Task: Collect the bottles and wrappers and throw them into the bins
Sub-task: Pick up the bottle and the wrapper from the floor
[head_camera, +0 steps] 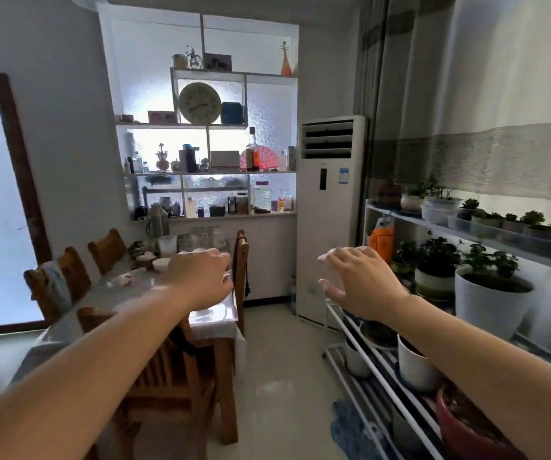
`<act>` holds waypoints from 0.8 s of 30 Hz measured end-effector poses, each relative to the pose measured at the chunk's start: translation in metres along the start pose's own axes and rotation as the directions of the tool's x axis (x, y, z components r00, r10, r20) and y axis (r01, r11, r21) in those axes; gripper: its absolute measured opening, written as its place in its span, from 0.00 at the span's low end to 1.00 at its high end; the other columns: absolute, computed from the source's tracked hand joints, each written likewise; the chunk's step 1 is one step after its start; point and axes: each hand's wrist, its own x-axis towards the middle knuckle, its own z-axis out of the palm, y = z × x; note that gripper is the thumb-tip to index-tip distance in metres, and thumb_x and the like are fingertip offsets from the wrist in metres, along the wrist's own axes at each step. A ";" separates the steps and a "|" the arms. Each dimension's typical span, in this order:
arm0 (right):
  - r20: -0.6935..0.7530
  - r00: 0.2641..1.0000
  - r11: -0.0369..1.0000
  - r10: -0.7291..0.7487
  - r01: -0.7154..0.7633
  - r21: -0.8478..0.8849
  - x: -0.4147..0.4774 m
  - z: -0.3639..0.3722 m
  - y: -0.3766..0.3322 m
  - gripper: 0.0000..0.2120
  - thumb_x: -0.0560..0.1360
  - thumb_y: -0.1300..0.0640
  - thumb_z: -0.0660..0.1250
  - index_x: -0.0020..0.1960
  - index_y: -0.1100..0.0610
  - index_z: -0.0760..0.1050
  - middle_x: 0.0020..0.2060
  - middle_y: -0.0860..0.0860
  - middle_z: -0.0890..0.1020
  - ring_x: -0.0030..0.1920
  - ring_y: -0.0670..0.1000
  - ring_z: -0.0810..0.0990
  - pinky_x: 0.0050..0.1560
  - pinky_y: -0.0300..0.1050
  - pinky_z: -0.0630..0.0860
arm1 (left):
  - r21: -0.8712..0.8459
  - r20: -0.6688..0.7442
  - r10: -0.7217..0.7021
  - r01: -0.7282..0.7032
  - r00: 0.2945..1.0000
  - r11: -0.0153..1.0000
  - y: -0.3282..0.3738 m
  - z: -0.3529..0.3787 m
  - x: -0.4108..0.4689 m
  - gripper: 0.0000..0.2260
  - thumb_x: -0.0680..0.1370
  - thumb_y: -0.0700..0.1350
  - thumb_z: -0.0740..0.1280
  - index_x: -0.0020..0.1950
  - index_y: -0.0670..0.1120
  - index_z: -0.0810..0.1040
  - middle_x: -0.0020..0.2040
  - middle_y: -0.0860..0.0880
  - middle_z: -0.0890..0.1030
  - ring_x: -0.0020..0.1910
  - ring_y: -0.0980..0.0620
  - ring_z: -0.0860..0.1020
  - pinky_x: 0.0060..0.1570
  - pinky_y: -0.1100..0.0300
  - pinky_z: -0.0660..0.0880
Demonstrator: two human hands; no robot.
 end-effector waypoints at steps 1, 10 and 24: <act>0.010 1.000 1.000 0.008 -0.008 -0.001 0.005 0.011 0.005 0.24 0.77 0.42 0.55 0.68 0.52 0.67 0.65 0.49 0.75 0.66 0.51 0.72 0.69 0.50 0.64 | -0.005 0.000 -0.003 0.003 1.000 1.000 0.000 0.014 0.011 0.10 0.76 0.52 0.58 0.48 0.49 0.74 0.51 0.50 0.79 0.51 0.47 0.77 0.40 0.56 0.67; 0.098 0.987 0.991 0.127 -0.122 -0.048 0.052 0.124 0.036 0.23 0.75 0.43 0.57 0.65 0.53 0.71 0.61 0.49 0.78 0.61 0.51 0.76 0.63 0.49 0.69 | -0.108 0.060 0.129 -0.122 0.990 0.987 -0.011 0.144 0.108 0.11 0.76 0.53 0.57 0.50 0.51 0.76 0.50 0.52 0.80 0.49 0.49 0.78 0.43 0.55 0.72; 0.301 0.856 0.900 0.421 -0.435 -0.021 0.115 0.286 0.037 0.24 0.75 0.42 0.56 0.65 0.53 0.71 0.61 0.51 0.78 0.61 0.52 0.76 0.60 0.50 0.70 | -0.165 0.224 0.412 -0.382 0.883 0.909 -0.047 0.330 0.233 0.13 0.77 0.52 0.57 0.56 0.48 0.76 0.54 0.50 0.80 0.55 0.47 0.78 0.48 0.53 0.75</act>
